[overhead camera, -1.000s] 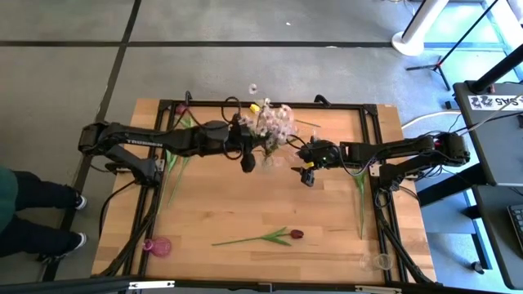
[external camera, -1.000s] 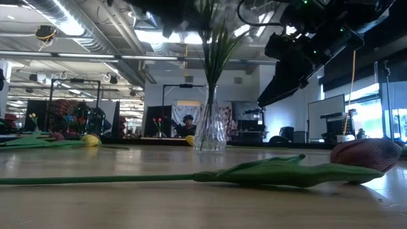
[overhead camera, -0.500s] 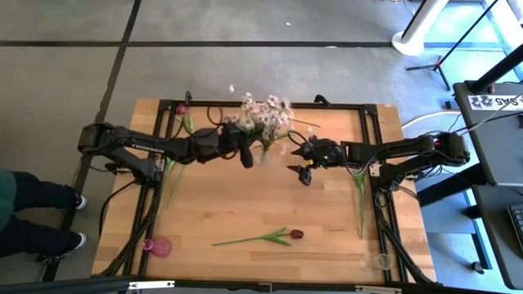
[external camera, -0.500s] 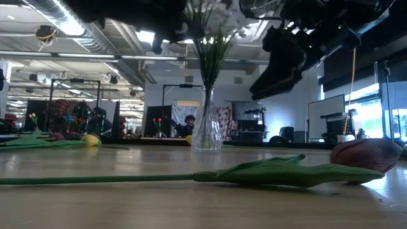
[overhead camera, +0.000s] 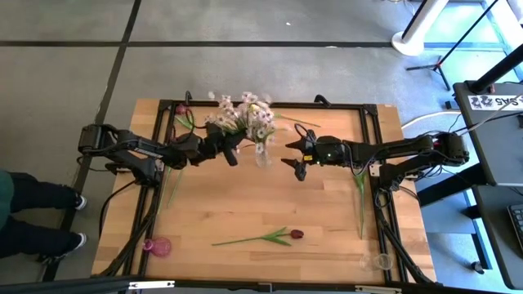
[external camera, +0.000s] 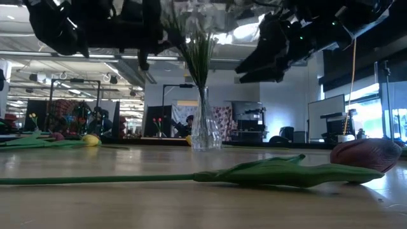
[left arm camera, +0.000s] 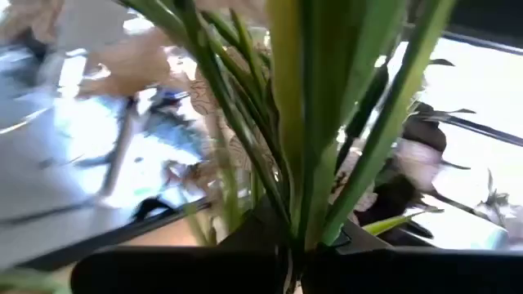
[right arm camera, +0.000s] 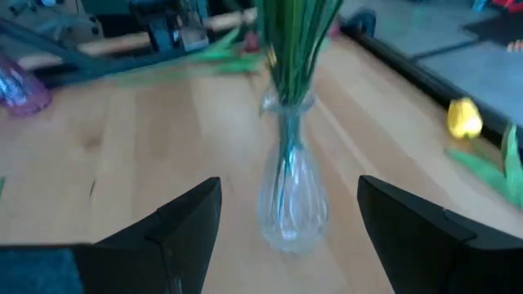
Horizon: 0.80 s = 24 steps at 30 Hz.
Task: Sort flowers into vase by color
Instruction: Put the white flowers into the top transparent vase
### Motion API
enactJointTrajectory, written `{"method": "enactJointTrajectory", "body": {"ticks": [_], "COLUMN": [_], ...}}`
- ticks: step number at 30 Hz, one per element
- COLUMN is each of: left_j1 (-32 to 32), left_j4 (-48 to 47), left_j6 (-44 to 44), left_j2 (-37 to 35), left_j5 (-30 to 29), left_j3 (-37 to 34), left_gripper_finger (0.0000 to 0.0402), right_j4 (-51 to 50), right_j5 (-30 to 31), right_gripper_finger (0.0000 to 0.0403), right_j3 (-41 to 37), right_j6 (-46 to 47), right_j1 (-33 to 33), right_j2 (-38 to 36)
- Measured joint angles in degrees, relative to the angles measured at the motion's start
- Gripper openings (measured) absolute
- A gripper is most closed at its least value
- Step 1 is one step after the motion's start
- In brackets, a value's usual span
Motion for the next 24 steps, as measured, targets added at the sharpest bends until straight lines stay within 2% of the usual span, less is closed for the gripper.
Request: {"method": "enactJointTrajectory", "body": {"ticks": [5,7,13,20,24], "left_j1": [1.63,2.35,4.09,3.96,3.85], "left_j4": [0.67,-0.38,-2.7,-3.68,-4.14], "left_j6": [3.61,4.5,5.49,4.36,4.36], "left_j2": [0.02,0.02,0.0,0.02,0.04], "left_j5": [12.42,15.5,16.51,16.82,18.61], "left_j3": [1.43,2.56,3.09,3.09,3.09], "left_gripper_finger": [0.0004,0.0005,0.0008,0.0009,0.0009], "right_j4": [6.56,8.63,14.63,16.78,18.8], "right_j5": [0.04,-0.46,-2.24,-5.08,-5.06], "right_gripper_finger": [0.0285,0.0285,0.0285,0.0285,0.0265], "right_j3": [0.0,0.0,1.29,5.53,9.11], "right_j6": [-0.2,-0.18,0.86,1.27,1.08], "right_j1": [-0.02,-0.11,-0.11,-0.11,-0.11], "right_j2": [1.85,2.42,5.06,11.87,13.56]}}
